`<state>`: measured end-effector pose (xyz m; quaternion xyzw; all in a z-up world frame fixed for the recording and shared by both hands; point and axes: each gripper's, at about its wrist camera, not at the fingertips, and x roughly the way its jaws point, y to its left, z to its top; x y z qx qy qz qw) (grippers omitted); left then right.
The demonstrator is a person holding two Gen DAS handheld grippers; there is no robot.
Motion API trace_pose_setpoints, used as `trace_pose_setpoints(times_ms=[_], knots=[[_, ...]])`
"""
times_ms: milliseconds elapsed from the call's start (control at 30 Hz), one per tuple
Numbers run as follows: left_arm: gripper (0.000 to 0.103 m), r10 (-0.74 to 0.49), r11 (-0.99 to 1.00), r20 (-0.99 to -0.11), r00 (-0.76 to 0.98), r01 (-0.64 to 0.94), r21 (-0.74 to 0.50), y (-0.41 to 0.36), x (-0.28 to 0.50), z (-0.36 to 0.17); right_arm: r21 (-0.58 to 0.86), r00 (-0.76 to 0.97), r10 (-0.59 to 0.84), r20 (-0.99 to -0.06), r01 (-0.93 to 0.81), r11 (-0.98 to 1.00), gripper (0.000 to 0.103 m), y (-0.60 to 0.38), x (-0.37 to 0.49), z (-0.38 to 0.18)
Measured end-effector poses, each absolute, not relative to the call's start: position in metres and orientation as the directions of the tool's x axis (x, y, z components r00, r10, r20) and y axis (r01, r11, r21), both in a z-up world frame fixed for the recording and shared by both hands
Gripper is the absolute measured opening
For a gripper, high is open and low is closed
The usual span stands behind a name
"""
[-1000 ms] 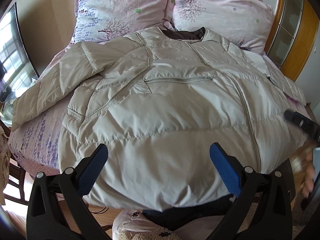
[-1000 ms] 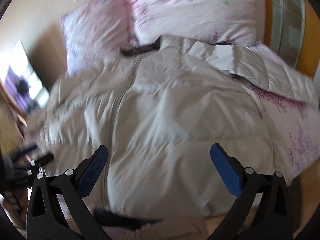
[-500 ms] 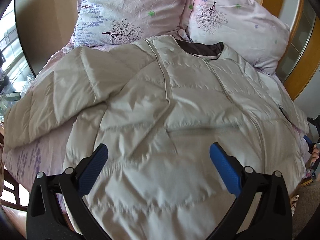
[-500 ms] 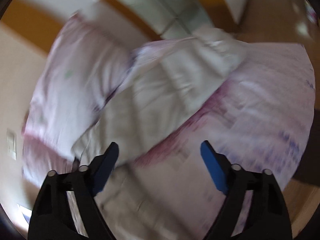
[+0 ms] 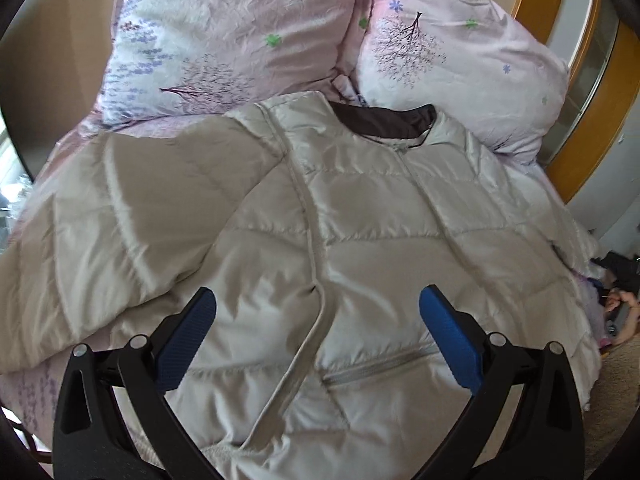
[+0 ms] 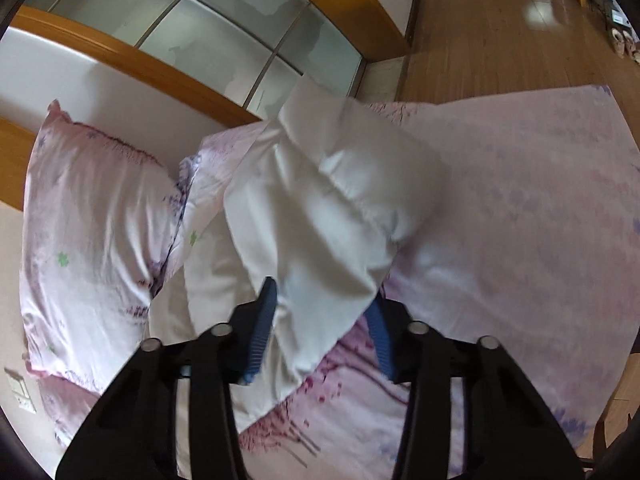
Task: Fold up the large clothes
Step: 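Grasp a jacket sleeve with the right gripper and lift it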
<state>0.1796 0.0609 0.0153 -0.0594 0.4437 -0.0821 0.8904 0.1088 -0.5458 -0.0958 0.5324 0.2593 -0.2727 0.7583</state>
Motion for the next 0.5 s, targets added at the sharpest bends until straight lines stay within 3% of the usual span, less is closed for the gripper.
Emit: trace_pose_setpoints(times_ms=[100, 300, 500], knots=[[0.101, -0.244, 0.968, -0.781, 0.574, 0.100, -0.229, 0.062, 0.190, 0.015, 0.637, 0.713, -0.157, -0.684, 0.688, 0.349, 0.011, -0.546, 0.113, -0.088], [0.101, -0.373, 0.920, -0.705, 0.604, 0.141, -0.366, 0.066, 0.199, 0.023, 0.506, 0.748, -0.280, -0.602, 0.628, 0.591, 0.006, -0.505, 0.137, -0.021], [0.101, -0.551, 0.810, -0.611, 0.569, 0.187, -0.556, 0.060, 0.213, 0.031, 0.428, 0.881, -0.174, -0.441, 0.377, 0.821, 0.006, -0.418, 0.160, 0.048]])
